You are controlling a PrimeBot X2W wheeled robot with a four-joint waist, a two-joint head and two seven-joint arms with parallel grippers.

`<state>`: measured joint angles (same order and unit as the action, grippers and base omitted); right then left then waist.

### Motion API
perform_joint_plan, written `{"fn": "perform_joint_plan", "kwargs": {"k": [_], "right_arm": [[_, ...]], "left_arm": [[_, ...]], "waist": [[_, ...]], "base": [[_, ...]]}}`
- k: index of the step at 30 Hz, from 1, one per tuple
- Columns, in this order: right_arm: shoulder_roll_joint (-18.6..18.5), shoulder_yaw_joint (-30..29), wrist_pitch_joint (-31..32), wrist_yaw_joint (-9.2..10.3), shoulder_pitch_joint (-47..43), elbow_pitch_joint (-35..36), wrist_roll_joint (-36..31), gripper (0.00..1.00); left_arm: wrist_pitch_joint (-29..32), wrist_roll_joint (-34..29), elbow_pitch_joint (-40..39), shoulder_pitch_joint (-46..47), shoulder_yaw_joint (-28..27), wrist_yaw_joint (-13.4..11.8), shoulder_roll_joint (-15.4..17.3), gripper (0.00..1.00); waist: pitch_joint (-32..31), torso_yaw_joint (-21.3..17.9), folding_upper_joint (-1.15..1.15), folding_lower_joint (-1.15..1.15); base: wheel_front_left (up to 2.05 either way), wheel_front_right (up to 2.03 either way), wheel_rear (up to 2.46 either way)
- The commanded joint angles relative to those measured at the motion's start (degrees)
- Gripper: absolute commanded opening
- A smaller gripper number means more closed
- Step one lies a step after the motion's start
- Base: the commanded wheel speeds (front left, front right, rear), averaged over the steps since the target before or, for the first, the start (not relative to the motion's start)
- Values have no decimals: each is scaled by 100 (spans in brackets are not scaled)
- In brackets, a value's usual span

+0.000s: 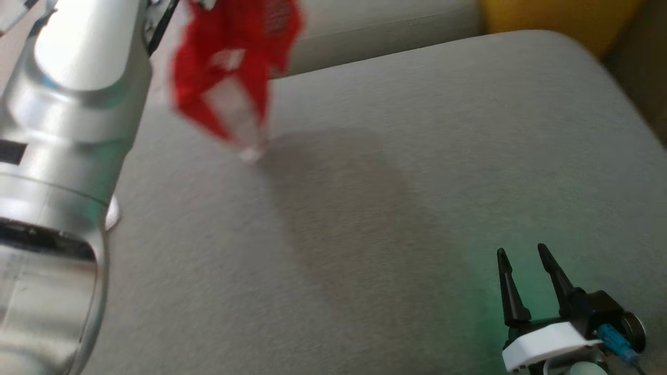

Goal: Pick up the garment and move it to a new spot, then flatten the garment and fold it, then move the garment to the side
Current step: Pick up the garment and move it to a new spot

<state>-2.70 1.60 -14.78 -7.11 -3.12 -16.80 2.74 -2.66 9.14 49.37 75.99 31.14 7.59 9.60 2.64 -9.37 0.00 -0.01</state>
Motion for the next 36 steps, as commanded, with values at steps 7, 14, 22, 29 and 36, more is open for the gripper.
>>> {"fn": "perform_joint_plan", "kwargs": {"k": [7, 14, 22, 29, 36], "right_arm": [[-19, 231, -22, -37, 20, 217, 207, 100], [-19, 288, -22, -37, 84, 254, 349, 100], [-18, 233, -22, -37, 134, 258, 376, 100], [-18, 80, -22, -37, 78, 265, 381, 100], [-18, -35, -22, -37, 26, 332, 415, 100]], "left_arm": [[187, 501, 72, -170, -171, -28, -90, 0], [346, 1013, 601, -1715, -277, -41, -119, 0], [-719, 1234, 1007, -3426, -286, -136, 165, 100], [-1228, 1114, -41, -4122, -604, -816, 109, 100], [-1232, 713, -2644, -5760, -1400, -1199, -70, 100]], "waist": [[-329, -766, 0, 1], [-146, -757, 0, 1], [84, -479, 0, 1], [-35, 113, 0, 1], [-253, 751, 0, 1]], "base": [[0, 0, 0], [0, 0, 0], [0, 0, 0], [0, 0, 0], [0, 0, 0]]}}
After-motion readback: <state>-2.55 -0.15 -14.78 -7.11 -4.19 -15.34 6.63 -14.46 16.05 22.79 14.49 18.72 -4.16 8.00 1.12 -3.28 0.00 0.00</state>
